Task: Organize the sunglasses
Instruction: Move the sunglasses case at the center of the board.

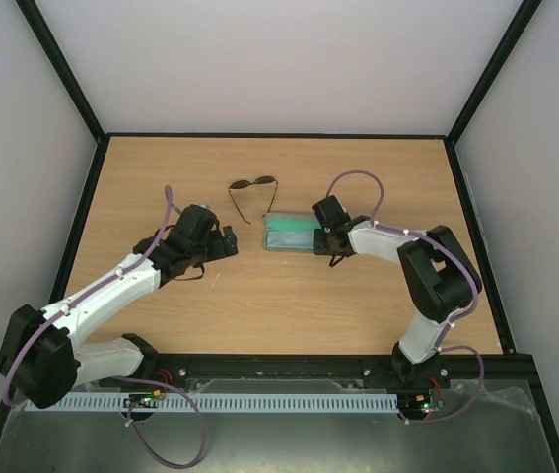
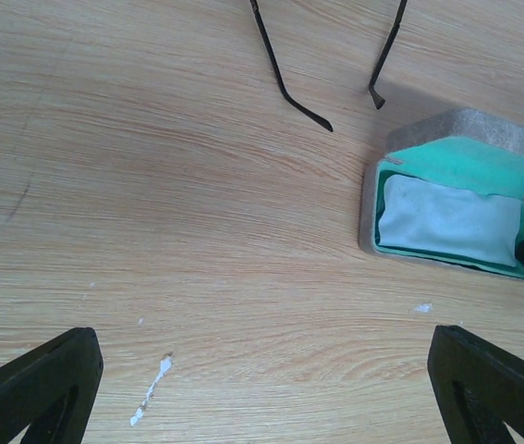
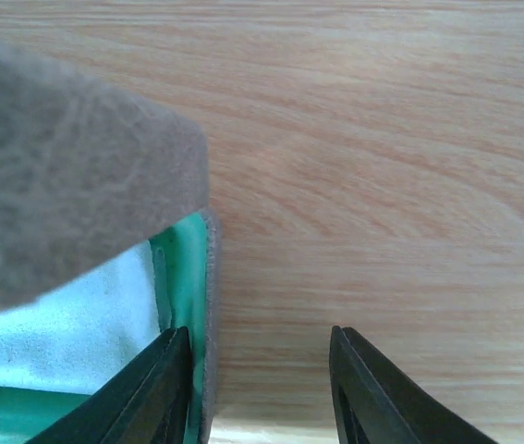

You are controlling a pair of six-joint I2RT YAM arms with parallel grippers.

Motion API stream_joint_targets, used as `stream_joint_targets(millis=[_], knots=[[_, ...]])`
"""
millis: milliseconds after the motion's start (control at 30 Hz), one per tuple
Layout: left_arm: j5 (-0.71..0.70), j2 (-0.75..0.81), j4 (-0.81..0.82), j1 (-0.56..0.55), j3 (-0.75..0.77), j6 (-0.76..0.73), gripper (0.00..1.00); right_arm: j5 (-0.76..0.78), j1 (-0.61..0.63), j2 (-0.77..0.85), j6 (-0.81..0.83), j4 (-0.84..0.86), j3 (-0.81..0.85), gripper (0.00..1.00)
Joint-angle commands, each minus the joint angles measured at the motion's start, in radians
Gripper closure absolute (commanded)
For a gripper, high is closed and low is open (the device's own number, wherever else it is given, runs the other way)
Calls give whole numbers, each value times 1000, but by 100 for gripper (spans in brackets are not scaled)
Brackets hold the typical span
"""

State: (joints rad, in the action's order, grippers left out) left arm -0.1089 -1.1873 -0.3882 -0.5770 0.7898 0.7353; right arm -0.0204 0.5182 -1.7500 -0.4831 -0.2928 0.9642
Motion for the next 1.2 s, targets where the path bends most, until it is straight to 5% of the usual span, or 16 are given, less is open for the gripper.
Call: stream_joint_targets(millis=[0, 367, 600, 900, 1167], knots=[[12, -13, 5, 7, -11, -13, 1, 97, -3, 76, -11, -7, -79, 59], [25, -3, 33, 6, -43, -6, 1, 105, -3, 357, -65, -97, -252, 56], [20, -2, 15, 8, -28, -17, 1, -13, -3, 466, -79, -205, -5, 49], [23, 85, -13, 44, -58, -35, 1, -145, 19, 22, -55, -200, 485, 46], [65, 119, -21, 75, -63, -58, 1, -34, 72, -431, -43, -305, 925, 46]])
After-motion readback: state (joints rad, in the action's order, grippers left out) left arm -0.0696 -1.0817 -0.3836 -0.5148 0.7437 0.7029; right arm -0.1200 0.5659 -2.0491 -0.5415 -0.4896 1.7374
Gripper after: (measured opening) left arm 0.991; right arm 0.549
